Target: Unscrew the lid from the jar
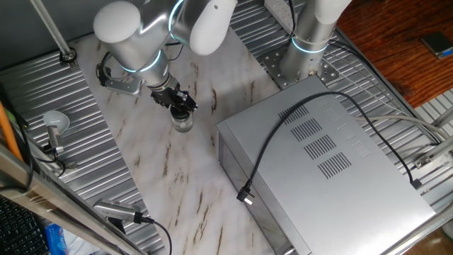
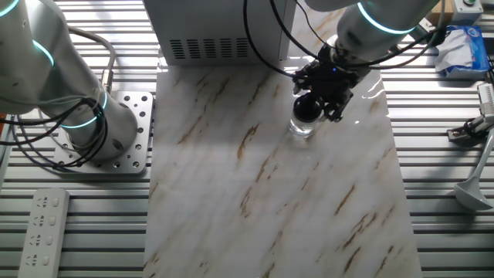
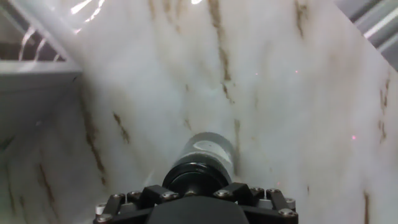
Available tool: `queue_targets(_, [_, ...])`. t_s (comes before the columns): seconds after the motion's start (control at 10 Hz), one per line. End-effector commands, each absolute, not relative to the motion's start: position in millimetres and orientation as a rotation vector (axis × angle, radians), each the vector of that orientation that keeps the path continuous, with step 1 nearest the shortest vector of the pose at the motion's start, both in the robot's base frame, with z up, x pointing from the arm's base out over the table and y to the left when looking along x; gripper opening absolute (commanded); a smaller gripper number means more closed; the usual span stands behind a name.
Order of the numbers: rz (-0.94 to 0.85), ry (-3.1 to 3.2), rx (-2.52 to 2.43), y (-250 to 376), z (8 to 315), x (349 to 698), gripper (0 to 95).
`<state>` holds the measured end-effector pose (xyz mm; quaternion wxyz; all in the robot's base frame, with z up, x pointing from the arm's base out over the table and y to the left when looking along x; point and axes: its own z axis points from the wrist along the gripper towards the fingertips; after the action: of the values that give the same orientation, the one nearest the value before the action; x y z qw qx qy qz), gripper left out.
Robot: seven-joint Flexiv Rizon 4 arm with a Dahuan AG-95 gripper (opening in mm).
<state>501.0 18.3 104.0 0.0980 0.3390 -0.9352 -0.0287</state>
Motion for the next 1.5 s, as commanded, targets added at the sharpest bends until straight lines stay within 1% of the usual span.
queue_targets(0.1, [-0.068,-2.833,0.844,18.2,104.2,500.7,76.0])
queue_targets(0.7, [-0.074,-2.915,0.68,18.2,104.1,500.7,76.0])
queue_targets(1.3, [-0.06,-2.954,0.651,18.2,104.0,500.7,76.0])
queue_targets(1.4, [-0.058,-2.957,0.653,18.2,104.0,500.7,57.0])
queue_targets(1.5, [-0.057,-2.957,0.658,18.2,104.0,500.7,57.0])
